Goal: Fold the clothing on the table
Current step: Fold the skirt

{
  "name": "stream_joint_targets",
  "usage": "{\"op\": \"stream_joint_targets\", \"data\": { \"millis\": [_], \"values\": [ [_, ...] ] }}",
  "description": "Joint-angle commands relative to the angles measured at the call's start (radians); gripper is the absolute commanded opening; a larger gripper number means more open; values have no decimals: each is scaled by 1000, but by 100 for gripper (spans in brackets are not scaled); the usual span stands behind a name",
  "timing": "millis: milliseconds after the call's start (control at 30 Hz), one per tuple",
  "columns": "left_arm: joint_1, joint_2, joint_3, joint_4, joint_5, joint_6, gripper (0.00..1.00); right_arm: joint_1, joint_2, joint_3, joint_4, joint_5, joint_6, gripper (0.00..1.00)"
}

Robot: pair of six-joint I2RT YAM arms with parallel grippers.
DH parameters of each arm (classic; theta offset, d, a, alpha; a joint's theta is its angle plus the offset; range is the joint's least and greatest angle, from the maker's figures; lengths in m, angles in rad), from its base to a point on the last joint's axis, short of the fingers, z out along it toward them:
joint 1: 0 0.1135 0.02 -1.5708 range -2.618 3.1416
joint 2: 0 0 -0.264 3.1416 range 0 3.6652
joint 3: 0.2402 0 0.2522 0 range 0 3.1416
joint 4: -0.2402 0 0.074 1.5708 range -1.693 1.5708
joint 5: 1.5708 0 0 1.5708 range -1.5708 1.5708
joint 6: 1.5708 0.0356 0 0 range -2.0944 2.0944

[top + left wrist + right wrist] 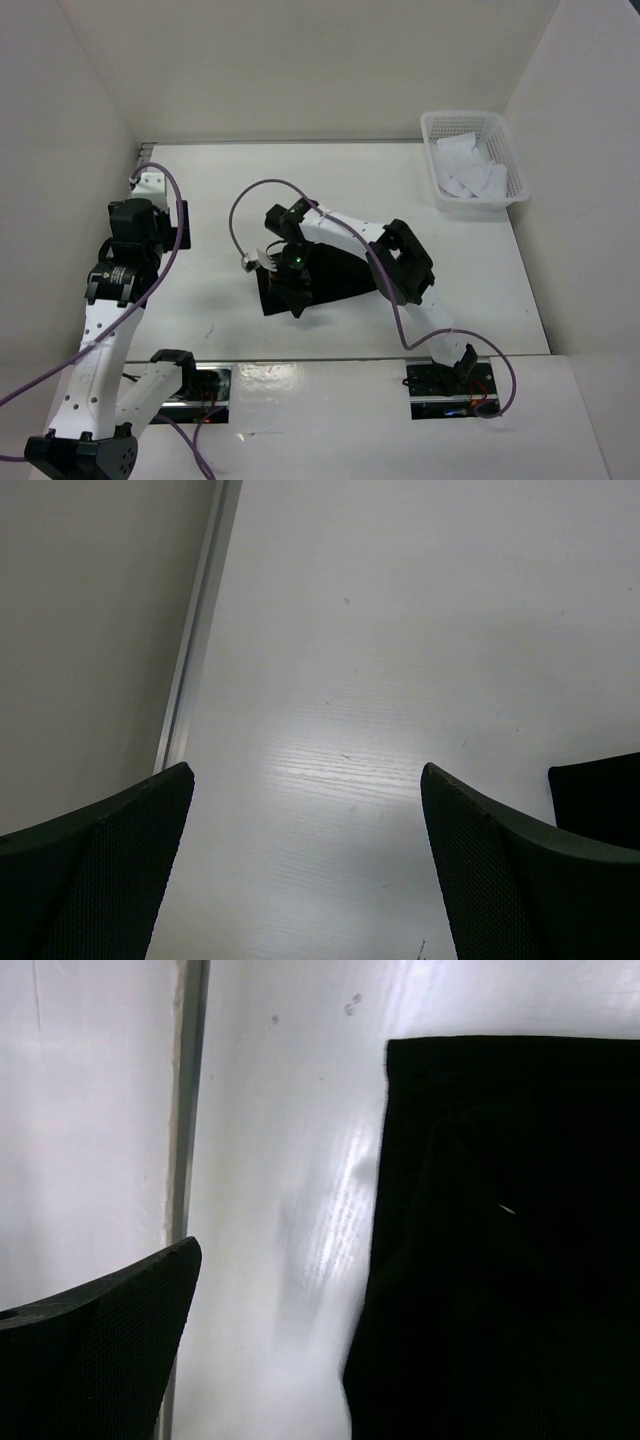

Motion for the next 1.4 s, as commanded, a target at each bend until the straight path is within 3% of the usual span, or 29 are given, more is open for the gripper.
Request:
{"op": "stream_joint_targets", "data": {
  "millis": [0,367,600,700,1200,1367],
  "values": [
    [6,-4,-1,31,-16,-28,100,41,30,31,-97,-26,-58,99],
    [6,5,-1,31,-25,-28,100,82,-154,-35,-97,63,-67,99],
    [6,-23,-10,31,-4,-19,100,82,-382,-119,-97,108,-75,99],
    [6,-23,-10,40,-4,-19,100,82,-447,-180,16,157,-9,99],
    [6,-12,-10,40,-4,-19,100,33,-369,-348,430,371,194,99],
    [6,-12,-10,40,-4,-19,100,10,-378,-381,463,403,217,99]
  ]
}}
